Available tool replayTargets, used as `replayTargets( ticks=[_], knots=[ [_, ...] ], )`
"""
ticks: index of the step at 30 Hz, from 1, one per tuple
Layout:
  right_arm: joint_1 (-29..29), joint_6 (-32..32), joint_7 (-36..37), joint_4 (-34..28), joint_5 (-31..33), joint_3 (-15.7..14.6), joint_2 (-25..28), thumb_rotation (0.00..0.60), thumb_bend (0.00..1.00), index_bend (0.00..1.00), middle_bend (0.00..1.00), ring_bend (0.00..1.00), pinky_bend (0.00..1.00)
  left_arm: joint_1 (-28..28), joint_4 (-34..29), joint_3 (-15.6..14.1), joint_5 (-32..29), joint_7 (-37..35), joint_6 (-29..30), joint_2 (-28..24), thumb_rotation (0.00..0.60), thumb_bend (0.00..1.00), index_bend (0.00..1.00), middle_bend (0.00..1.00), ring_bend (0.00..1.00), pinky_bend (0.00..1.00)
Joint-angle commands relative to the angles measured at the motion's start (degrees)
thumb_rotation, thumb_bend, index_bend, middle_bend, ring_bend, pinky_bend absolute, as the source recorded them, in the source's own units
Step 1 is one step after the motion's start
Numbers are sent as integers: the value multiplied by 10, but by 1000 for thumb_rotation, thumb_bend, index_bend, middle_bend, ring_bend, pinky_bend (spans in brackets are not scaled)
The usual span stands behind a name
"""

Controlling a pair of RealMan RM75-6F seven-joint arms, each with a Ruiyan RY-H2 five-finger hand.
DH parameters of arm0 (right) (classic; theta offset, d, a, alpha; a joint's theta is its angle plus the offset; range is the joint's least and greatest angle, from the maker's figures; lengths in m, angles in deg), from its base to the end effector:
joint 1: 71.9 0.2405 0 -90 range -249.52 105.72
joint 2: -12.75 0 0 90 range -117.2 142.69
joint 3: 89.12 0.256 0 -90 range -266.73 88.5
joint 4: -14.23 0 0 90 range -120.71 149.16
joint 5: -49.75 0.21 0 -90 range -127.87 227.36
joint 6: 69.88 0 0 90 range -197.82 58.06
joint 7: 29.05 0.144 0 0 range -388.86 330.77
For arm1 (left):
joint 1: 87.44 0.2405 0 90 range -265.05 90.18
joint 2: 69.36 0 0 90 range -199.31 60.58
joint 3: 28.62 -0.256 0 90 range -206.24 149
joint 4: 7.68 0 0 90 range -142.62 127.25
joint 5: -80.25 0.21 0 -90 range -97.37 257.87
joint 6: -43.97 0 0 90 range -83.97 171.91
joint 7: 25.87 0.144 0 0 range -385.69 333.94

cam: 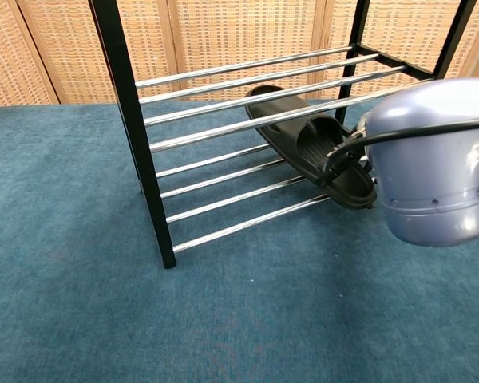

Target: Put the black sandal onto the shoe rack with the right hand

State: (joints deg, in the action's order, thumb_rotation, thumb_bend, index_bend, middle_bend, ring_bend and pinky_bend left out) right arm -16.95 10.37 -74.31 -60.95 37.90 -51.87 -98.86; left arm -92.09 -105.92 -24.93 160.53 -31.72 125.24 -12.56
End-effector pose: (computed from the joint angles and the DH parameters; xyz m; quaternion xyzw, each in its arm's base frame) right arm -0.0983 -0.3819 -0.0503 0.4422 -0.6297 0.2835 0.5724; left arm -0.3150 0.1811 0.1886 -0.5551 -0.4462 -0.3826 0.5885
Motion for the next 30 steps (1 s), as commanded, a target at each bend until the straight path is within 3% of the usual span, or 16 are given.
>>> replayTargets(
  ticks=[1, 4, 6, 8, 9, 11, 12, 15, 30],
  knots=[
    [-1, -10, 14, 9, -12, -1, -6, 600, 455, 584, 618, 518, 430, 0, 0, 0, -1, 0, 0, 0, 600, 181, 0, 0, 0, 0],
    [-3, -19, 25, 14, -23, -2, -9, 600, 455, 584, 604, 518, 430, 0, 0, 1, -2, 0, 0, -1, 600, 182, 0, 0, 0, 0],
    [-4, -23, 32, 15, -30, -3, -10, 600, 343, 530, 523, 496, 425, 0, 0, 1, -3, -1, -1, -1, 600, 181, 0, 0, 0, 0],
    [-7, -29, 34, 13, -31, -3, -9, 600, 117, 378, 349, 370, 346, -1, 0, 1, -3, -2, -1, -1, 600, 181, 0, 0, 0, 0],
    [-8, -31, 37, 11, -32, -3, -9, 600, 23, 264, 210, 230, 236, -1, 0, 1, -2, -2, -1, -1, 600, 182, 0, 0, 0, 0],
    [-14, -42, 41, 1, -28, -1, -6, 600, 0, 106, 42, 45, 59, 0, 0, 0, -2, -2, 0, -1, 600, 182, 0, 0, 0, 0],
    [-16, -46, 38, -4, -24, -1, -3, 600, 0, 46, 3, 2, 8, 0, 0, 0, -2, -2, 0, -1, 600, 182, 0, 0, 0, 0],
    [-20, -47, 38, -12, -18, 4, 1, 600, 0, 0, 0, 0, 0, 0, 0, 0, -1, -1, 1, -1, 600, 182, 0, 0, 0, 0],
    [-38, -26, 48, -51, -21, 5, 20, 600, 0, 0, 0, 0, 0, 3, 0, -2, 6, -8, 6, -3, 600, 182, 0, 0, 0, 0]
  ],
)
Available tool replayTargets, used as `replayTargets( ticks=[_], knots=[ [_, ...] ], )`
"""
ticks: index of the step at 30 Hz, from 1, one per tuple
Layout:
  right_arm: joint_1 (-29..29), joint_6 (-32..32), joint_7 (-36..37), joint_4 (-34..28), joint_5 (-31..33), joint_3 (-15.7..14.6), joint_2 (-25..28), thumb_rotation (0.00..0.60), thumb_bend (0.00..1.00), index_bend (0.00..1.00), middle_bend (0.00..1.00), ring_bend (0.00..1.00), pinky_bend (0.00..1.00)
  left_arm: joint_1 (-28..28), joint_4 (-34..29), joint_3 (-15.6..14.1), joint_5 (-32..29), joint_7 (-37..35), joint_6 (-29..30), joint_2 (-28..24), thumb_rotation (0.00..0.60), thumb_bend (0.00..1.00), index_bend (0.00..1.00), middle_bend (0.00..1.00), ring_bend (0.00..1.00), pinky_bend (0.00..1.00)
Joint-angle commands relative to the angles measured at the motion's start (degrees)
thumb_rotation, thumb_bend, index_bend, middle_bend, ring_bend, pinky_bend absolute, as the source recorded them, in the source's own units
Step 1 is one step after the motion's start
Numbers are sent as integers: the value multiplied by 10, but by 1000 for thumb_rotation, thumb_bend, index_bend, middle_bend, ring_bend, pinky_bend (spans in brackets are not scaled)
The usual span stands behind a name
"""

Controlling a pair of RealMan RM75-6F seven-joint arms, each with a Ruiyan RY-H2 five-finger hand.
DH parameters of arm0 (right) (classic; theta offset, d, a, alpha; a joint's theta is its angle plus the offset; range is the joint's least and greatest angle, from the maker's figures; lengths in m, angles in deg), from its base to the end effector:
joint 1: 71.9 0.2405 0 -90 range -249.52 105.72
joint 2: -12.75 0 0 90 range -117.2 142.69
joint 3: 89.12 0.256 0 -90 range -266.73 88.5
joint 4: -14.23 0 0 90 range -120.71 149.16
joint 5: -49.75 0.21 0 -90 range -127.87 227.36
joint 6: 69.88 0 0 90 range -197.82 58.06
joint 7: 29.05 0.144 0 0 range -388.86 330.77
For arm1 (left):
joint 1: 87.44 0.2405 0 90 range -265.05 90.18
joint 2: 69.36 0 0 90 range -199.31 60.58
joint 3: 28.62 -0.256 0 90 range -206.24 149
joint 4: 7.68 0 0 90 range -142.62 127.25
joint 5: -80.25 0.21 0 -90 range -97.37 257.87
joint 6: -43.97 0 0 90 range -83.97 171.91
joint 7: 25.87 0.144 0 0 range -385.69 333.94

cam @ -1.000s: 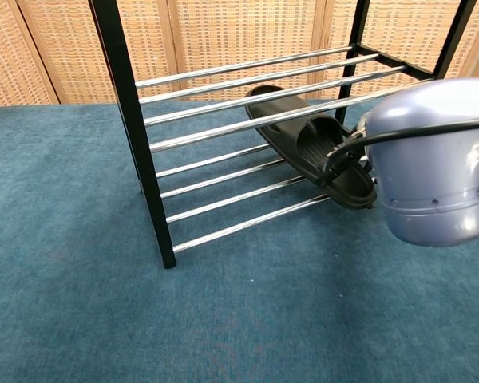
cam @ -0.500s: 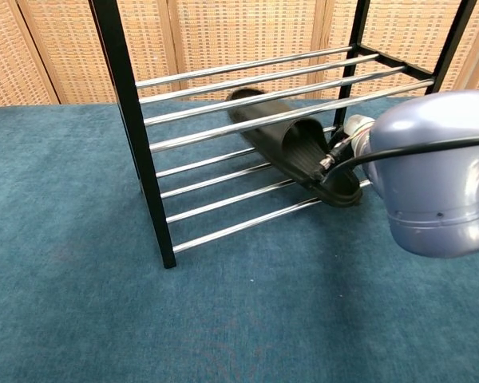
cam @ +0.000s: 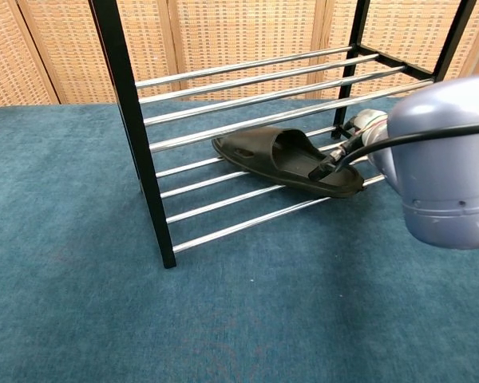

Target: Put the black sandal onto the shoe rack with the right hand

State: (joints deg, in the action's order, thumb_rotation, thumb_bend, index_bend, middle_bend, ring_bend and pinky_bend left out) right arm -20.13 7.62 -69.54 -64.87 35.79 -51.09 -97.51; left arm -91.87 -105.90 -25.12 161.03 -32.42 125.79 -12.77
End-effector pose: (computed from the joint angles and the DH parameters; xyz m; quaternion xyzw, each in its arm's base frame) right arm -0.0986 -0.3784 -0.0467 0.4249 -0.6572 0.3215 0.5331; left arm -0.3146 0.1794 0.1901 -0.5540 -0.4457 -0.3870 0.5871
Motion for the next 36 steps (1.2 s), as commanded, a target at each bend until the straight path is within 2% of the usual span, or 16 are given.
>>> replayTargets(
  ticks=[1, 8, 13, 19, 25, 29, 32, 33, 36],
  knots=[
    [-8, 2, 0, -16, -1, -5, 8, 600, 0, 0, 0, 0, 0, 1, 0, -1, 1, -1, 1, -1, 600, 182, 0, 0, 0, 0],
    [-40, -6, 4, -73, -6, -32, 36, 600, 0, 0, 0, 0, 0, 2, -1, -3, 7, -3, 4, -2, 600, 182, 0, 0, 0, 0],
    [-76, -23, 12, -129, -29, -72, 75, 600, 0, 0, 0, 0, 0, 4, -1, -5, 13, -4, 8, -2, 600, 182, 0, 0, 0, 0],
    [-117, -50, 29, -199, -44, -107, 131, 600, 0, 0, 0, 0, 0, 5, -2, -6, 16, -1, 11, -1, 600, 182, 0, 0, 0, 0],
    [-161, -83, 54, -279, -97, -156, 213, 600, 0, 0, 0, 0, 0, 8, -3, -7, 21, 2, 19, 1, 600, 182, 0, 0, 0, 0],
    [-193, -132, 84, -300, -179, -209, 271, 600, 0, 0, 0, 0, 0, 11, -4, -8, 26, 2, 27, 1, 600, 182, 0, 0, 0, 0],
    [-226, -187, 145, -286, -299, -255, 315, 600, 0, 0, 0, 0, 0, 14, -5, -10, 31, 1, 32, 1, 600, 182, 0, 0, 0, 0],
    [-239, -216, 182, -273, -358, -275, 337, 600, 0, 0, 0, 0, 0, 15, -5, -11, 33, 0, 35, 1, 600, 182, 0, 0, 0, 0],
    [-262, -253, 269, -235, -475, -303, 371, 600, 0, 0, 0, 0, 0, 17, -5, -12, 37, 3, 39, 2, 600, 183, 0, 0, 0, 0]
  ],
)
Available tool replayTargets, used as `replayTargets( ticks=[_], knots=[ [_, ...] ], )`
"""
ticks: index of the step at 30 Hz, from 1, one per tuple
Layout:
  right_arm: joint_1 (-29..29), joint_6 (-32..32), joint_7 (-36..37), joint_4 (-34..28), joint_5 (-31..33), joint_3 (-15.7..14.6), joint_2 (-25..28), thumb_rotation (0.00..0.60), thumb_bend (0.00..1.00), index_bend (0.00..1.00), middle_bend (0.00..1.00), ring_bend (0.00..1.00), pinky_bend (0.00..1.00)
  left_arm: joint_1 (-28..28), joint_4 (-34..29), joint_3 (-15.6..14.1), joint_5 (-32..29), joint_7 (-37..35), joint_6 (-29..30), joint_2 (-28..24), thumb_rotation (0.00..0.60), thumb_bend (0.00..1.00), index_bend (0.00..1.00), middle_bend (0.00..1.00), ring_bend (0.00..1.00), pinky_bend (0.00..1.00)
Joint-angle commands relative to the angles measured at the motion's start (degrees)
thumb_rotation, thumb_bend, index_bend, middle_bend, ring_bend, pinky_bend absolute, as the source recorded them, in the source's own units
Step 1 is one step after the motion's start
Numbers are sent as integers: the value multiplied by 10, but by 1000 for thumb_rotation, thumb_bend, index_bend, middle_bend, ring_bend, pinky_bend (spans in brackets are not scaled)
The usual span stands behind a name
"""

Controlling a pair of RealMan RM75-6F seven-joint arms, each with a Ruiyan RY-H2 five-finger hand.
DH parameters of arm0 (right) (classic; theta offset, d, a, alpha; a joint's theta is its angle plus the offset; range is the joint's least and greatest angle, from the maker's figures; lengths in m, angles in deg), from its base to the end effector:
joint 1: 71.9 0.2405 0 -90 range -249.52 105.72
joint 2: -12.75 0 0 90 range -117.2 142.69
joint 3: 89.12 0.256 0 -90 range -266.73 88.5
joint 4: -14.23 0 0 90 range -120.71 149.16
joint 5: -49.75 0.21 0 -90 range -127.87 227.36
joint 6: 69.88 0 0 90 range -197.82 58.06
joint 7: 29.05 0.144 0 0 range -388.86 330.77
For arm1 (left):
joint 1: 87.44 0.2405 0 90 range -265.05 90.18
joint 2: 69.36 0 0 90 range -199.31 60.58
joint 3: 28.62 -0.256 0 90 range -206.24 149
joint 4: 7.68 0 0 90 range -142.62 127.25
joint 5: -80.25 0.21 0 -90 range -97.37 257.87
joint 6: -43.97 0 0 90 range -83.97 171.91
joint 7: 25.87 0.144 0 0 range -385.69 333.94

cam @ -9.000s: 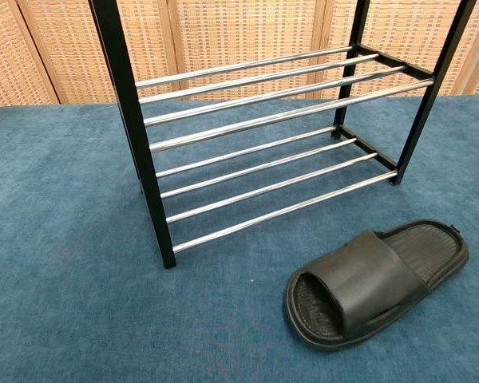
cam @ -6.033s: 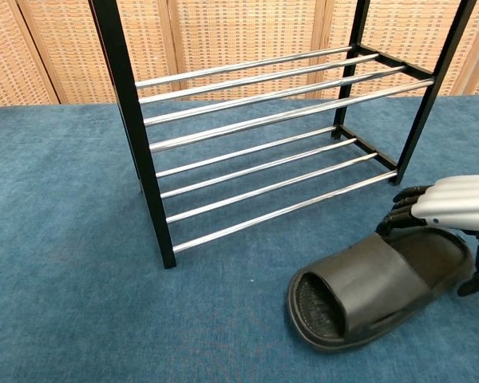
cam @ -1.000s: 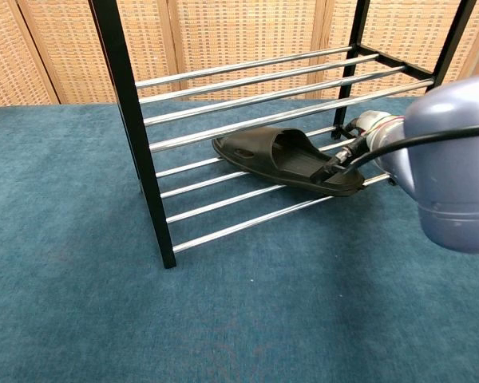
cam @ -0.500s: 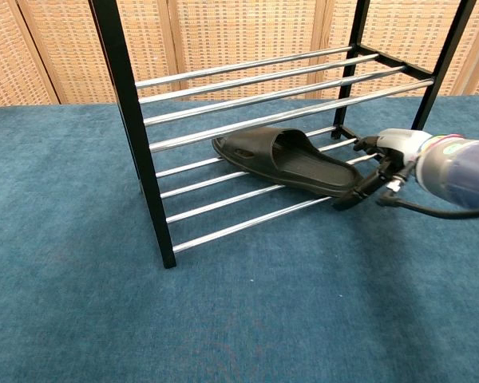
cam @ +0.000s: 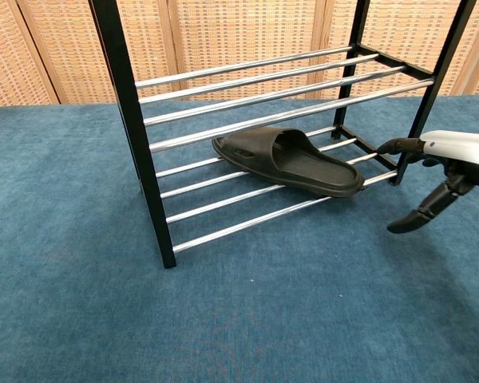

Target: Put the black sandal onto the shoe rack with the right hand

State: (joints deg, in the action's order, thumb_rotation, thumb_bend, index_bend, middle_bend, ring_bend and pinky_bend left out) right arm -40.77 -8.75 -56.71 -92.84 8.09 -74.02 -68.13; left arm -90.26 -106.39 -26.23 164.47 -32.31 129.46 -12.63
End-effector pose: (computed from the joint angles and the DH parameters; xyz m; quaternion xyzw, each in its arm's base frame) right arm -0.1772 -0.2913 0.0228 0.6117 -0.5693 0.3304 0.4387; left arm -0.3080 0.1673 0.1908 -0.5588 -0.4305 -0.4027 0.5833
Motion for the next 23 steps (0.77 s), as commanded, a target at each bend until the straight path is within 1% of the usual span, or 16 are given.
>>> replayTargets(
  ticks=[1, 2, 4, 6, 9, 10, 13, 16, 18, 20, 23],
  knots=[
    [-62, -98, 179, 61, -243, -82, 87, 600, 0, 0, 0, 0, 0, 2, -1, -1, 4, 4, 4, 2, 600, 183, 0, 0, 0, 0],
    [-67, -101, 207, 74, -274, -89, 94, 600, 0, 0, 0, 0, 0, 2, -1, -2, 5, 6, 5, 2, 600, 182, 0, 0, 0, 0],
    [-78, -95, 297, 118, -369, -110, 112, 600, 0, 7, 0, 0, 0, 3, -3, -3, 8, 12, 8, 4, 600, 182, 0, 0, 0, 0],
    [-83, -78, 350, 153, -423, -123, 118, 600, 0, 24, 0, 0, 0, 4, -4, -4, 9, 17, 9, 6, 600, 182, 0, 0, 0, 0],
    [-93, -4, 448, 248, -536, -156, 126, 600, 0, 38, 0, 0, 0, 5, -6, -4, 12, 28, 13, 11, 600, 182, 0, 0, 0, 0],
    [-96, 17, 459, 274, -556, -162, 126, 600, 0, 38, 0, 0, 0, 6, -6, -4, 12, 30, 14, 12, 600, 182, 0, 0, 0, 0],
    [-113, 110, 500, 382, -619, -185, 118, 600, 0, 38, 0, 0, 0, 7, -8, -4, 13, 39, 18, 16, 600, 182, 0, 0, 0, 0],
    [-141, 186, 507, 461, -636, -193, 110, 600, 0, 38, 0, 0, 0, 8, -8, -4, 15, 49, 22, 20, 600, 182, 0, 0, 0, 0],
    [-159, 219, 501, 487, -631, -191, 104, 600, 0, 32, 0, 0, 0, 9, -8, -4, 18, 54, 26, 22, 600, 183, 0, 0, 0, 0],
    [-181, 244, 494, 492, -612, -185, 102, 600, 0, 13, 0, 0, 0, 11, -7, -3, 22, 59, 33, 25, 600, 182, 0, 0, 0, 0],
    [-218, 274, 494, 466, -579, -178, 107, 600, 0, 0, 0, 0, 0, 15, -4, -3, 29, 68, 46, 32, 600, 182, 0, 0, 0, 0]
  ],
)
